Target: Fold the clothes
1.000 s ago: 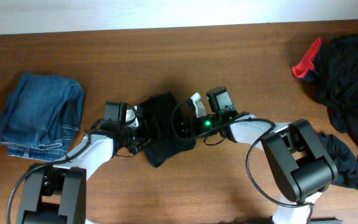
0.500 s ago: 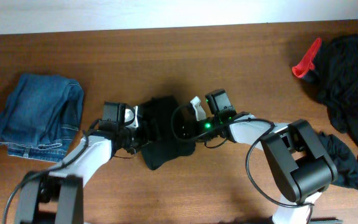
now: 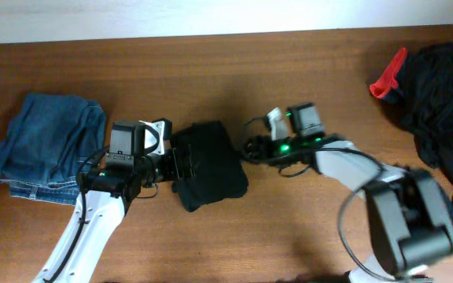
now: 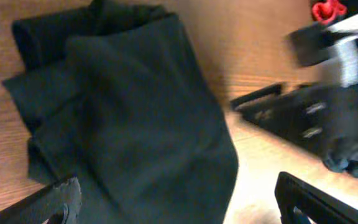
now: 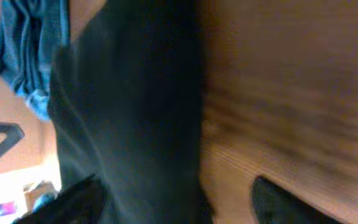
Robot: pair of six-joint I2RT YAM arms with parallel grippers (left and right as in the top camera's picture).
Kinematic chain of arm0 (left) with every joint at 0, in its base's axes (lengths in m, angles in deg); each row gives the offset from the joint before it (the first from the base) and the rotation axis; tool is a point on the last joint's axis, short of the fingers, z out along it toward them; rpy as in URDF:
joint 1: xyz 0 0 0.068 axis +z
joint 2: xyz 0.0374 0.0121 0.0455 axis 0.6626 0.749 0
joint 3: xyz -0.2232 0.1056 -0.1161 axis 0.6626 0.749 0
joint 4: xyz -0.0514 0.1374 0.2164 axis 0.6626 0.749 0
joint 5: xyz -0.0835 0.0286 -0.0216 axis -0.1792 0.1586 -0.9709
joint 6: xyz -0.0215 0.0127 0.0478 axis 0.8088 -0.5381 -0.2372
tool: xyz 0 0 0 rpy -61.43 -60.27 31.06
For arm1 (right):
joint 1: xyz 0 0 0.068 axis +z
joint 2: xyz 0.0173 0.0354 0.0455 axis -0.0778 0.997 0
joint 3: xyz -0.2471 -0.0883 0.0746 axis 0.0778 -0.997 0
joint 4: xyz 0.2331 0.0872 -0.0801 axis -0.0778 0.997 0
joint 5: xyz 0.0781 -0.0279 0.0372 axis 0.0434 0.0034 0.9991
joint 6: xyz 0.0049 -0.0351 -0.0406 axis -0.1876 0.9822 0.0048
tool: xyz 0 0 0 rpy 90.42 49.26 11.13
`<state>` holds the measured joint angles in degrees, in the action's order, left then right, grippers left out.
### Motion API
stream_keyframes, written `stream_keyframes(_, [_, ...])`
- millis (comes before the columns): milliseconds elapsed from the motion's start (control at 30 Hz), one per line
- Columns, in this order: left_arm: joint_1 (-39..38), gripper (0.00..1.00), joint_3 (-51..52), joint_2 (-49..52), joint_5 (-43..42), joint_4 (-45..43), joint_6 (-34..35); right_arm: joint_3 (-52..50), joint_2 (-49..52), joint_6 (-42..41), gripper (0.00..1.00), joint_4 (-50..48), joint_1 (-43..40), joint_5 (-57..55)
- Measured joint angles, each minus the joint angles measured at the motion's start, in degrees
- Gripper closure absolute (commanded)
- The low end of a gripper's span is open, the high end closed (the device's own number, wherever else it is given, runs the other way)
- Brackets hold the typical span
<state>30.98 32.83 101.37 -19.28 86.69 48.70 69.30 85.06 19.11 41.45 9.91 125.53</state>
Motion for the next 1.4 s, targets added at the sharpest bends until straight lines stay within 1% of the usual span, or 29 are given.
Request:
stream_keyframes(67, [0.00, 0.36, 0.00, 0.00, 0.52, 0.31, -1.81, 0.04, -2.93, 1.11, 0.36, 4.22, -1.64, -1.84])
stream_keyframes(133, [0.00, 0.47, 0.00, 0.00, 0.85, 0.35, -3.67, 0.04, -5.18, 2.27, 0.46, 7.43, -2.36, -3.96])
stream_keyframes(200, [0.00, 0.66, 0.00, 0.00, 1.05, 0.15, -6.56, 0.04, -6.97, 3.72, 0.55, 10.71, -2.38, -6.38])
stream_keyframes(233, [0.00, 0.74, 0.00, 0.00, 1.09, -0.17, -8.28, 0.04, -7.67, 4.28, 0.59, 12.17, -2.38, -7.56])
stream_keyframes(300, [0.00, 0.86, 0.00, 0.00, 1.16, -1.42, -11.19, 0.04, -8.94, 5.57, 0.63, 14.10, -2.38, -9.70])
stream_keyframes(367, [0.00, 0.93, 0.00, 0.00, 1.14, -3.26, -13.20, 0.04, -9.40, 6.05, 0.64, 14.60, -2.38, -10.67])
stream_keyframes(400, [0.00, 0.95, 0.00, 0.00, 1.11, -4.31, -13.79, 0.04, -9.66, 6.40, 0.64, 14.86, -2.38, -11.10])
stream_keyframes(567, [-0.92, 0.96, -0.02, 1.88, 1.05, -7.52, -15.41, 0.04, -10.36, 6.97, 0.65, 15.15, -2.38, -12.39])
stream_keyframes(700, [-3.32, 0.96, -0.11, 8.52, 1.07, -7.74, -17.09, 0.04, -10.58, 8.48, 0.73, 16.24, -2.38, -12.48])
stream_keyframes(800, [-5.05, 0.96, -0.11, 13.38, 1.33, -7.80, -18.95, 0.04, -10.86, 11.17, 0.78, 19.06, -2.29, -11.50])
stream_keyframes(933, [-5.75, 0.96, -0.09, 15.26, 4.00, -9.07, -20.44, 0.04, -10.99, 13.94, 0.82, 23.87, -0.79, -9.86])
stream_keyframes(1033, [-5.75, 0.96, -0.11, 15.26, 7.13, -10.10, -21.05, 0.04, -10.99, 14.62, 0.87, 24.00, 2.58, -8.17])
stream_keyframes(1067, [-5.75, 0.96, -0.11, 15.26, 7.91, -10.10, -21.35, 0.02, -10.99, 14.84, 0.92, 22.73, 4.04, -7.08])
stream_keyframes(1167, [-5.77, 0.96, -0.11, 15.26, 9.40, -9.92, -22.16, 0.04, -11.02, 14.82, 0.96, 16.26, 8.22, -3.67])
stream_keyframes(1300, [-5.92, 0.96, -0.11, 15.26, 10.27, -9.51, -22.58, 0.04, -11.02, 10.62, 0.96, 7.13, 12.09, -1.49])
stream_keyframes(1400, [-6.40, 0.96, -0.11, 15.26, 10.69, -9.01, -22.69, 0.04, -11.02, 5.84, 0.96, 3.58, 13.33, -2.23])
